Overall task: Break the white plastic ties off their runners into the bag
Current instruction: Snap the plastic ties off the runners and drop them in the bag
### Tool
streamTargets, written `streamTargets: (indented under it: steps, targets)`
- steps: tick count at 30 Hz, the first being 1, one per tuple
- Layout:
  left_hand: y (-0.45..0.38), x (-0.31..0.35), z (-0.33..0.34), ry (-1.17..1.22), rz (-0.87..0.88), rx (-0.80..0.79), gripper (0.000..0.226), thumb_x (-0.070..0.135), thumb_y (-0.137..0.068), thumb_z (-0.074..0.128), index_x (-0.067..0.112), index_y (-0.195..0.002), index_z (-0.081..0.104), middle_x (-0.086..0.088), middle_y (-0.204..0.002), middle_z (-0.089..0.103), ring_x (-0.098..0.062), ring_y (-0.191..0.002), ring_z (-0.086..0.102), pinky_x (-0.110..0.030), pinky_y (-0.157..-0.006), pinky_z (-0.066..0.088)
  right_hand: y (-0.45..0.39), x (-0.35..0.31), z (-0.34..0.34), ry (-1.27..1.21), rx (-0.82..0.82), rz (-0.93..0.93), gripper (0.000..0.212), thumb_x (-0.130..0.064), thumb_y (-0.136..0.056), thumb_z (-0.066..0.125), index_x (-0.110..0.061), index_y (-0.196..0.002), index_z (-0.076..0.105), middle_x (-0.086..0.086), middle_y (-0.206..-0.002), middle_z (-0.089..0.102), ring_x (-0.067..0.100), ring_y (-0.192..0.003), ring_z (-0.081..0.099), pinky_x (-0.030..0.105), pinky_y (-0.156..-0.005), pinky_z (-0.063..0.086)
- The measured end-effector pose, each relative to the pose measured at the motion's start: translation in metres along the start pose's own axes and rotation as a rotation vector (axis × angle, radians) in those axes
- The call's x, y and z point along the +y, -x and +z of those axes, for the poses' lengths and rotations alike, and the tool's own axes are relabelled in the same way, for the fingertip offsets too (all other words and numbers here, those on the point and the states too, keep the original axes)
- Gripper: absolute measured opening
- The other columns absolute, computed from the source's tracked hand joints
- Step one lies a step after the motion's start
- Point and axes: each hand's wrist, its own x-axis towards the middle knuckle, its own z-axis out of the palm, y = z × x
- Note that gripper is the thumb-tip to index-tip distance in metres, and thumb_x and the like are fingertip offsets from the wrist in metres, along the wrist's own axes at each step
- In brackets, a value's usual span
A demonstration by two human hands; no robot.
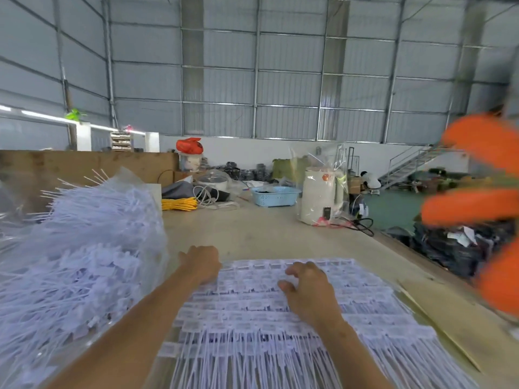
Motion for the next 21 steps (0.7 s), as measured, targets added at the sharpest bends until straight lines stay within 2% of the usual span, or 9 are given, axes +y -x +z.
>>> streamTargets:
  steps: [3,5,7,9,11,13,15,19,21]
  targets:
    - [0.005,0.002,-0.014,0.092,0.043,0.113,0.027,0.028,-0.099,0.045,0.006,-0.103,0.059,-0.015,-0.112,0.061,-0.032,-0.107,0.054,-0.038,-0.093,0.043,0.003,-0.006,-0.005,-0.012,0.060,-0.045,0.031,-0.032,-0.095,0.051,-0.018,-0.123,0.053,0.004,-0.124,0.050,0.023,-0.116,0.047,0.038,-0.096,0.043]
    - [0.013,0.006,-0.029,0.331,0.106,0.272,0.017,0.014,-0.097,0.047,0.002,-0.092,0.058,-0.020,-0.101,0.061,-0.033,-0.094,0.057,-0.037,-0.081,0.044,0.004,-0.010,-0.010,-0.034,0.137,-0.065,0.030,-0.031,-0.095,0.051,-0.018,-0.122,0.054,0.003,-0.122,0.052,0.021,-0.115,0.047,0.038,-0.095,0.043]
    - [0.028,0.013,-0.050,0.628,0.149,0.376,0.015,0.005,-0.096,0.045,0.008,-0.084,0.054,-0.014,-0.092,0.059,-0.026,-0.074,0.060,-0.033,-0.068,0.047,0.006,-0.014,-0.015,-0.073,0.236,-0.087,0.029,-0.029,-0.095,0.050,-0.018,-0.121,0.054,0.002,-0.122,0.053,0.021,-0.116,0.046,0.038,-0.095,0.041]
    - [0.047,0.021,-0.072,0.941,0.211,0.404,0.023,0.004,-0.098,0.044,0.015,-0.079,0.049,-0.009,-0.079,0.058,-0.016,-0.052,0.063,-0.028,-0.052,0.053,0.009,-0.020,-0.019,-0.121,0.368,-0.142,0.027,-0.026,-0.095,0.050,-0.015,-0.120,0.056,0.002,-0.120,0.055,0.021,-0.116,0.046,0.038,-0.094,0.039]
    - [0.065,0.027,-0.093,1.081,0.329,0.516,0.026,0.005,-0.098,0.046,0.018,-0.076,0.049,-0.009,-0.062,0.060,-0.010,-0.039,0.059,-0.021,-0.043,0.052,0.014,-0.029,-0.024,-0.163,0.535,-0.230,0.021,-0.017,-0.092,0.055,-0.011,-0.112,0.060,0.004,-0.113,0.059,0.025,-0.109,0.052,0.038,-0.089,0.040]
    - [0.083,0.031,-0.112,1.152,0.438,0.647,0.028,0.004,-0.097,0.047,0.021,-0.076,0.050,-0.004,-0.050,0.058,-0.007,-0.036,0.055,-0.016,-0.041,0.047,0.019,-0.036,-0.029,-0.164,0.723,-0.327,0.017,-0.008,-0.087,0.061,-0.007,-0.104,0.063,0.007,-0.104,0.062,0.028,-0.098,0.057,0.038,-0.086,0.041]
    - [0.099,0.035,-0.127,1.208,0.523,0.749,0.027,0.005,-0.097,0.047,0.022,-0.076,0.050,0.001,-0.044,0.057,-0.006,-0.035,0.054,-0.014,-0.039,0.044,0.022,-0.043,-0.031,-0.156,0.877,-0.416,0.018,-0.003,-0.084,0.063,-0.004,-0.102,0.064,0.010,-0.102,0.063,0.028,-0.096,0.058,0.034,-0.087,0.041]
    - [0.120,0.033,-0.137,1.298,0.645,0.865,0.025,0.006,-0.097,0.045,0.023,-0.079,0.050,0.006,-0.047,0.060,-0.006,-0.034,0.050,-0.014,-0.040,0.043,0.025,-0.050,-0.038,-0.133,1.044,-0.527,0.036,-0.002,-0.079,0.063,-0.001,-0.115,0.060,0.017,-0.118,0.058,0.030,-0.110,0.054,0.040,-0.093,0.044]
    - [0.120,0.028,-0.130,1.313,0.638,0.838,0.026,0.006,-0.098,0.045,0.023,-0.079,0.051,0.005,-0.046,0.059,-0.005,-0.034,0.049,-0.013,-0.040,0.041,0.022,-0.047,-0.042,-0.047,1.071,-0.500,0.052,-0.005,-0.078,0.064,-0.004,-0.128,0.051,0.019,-0.130,0.051,0.032,-0.124,0.046,0.049,-0.101,0.040]
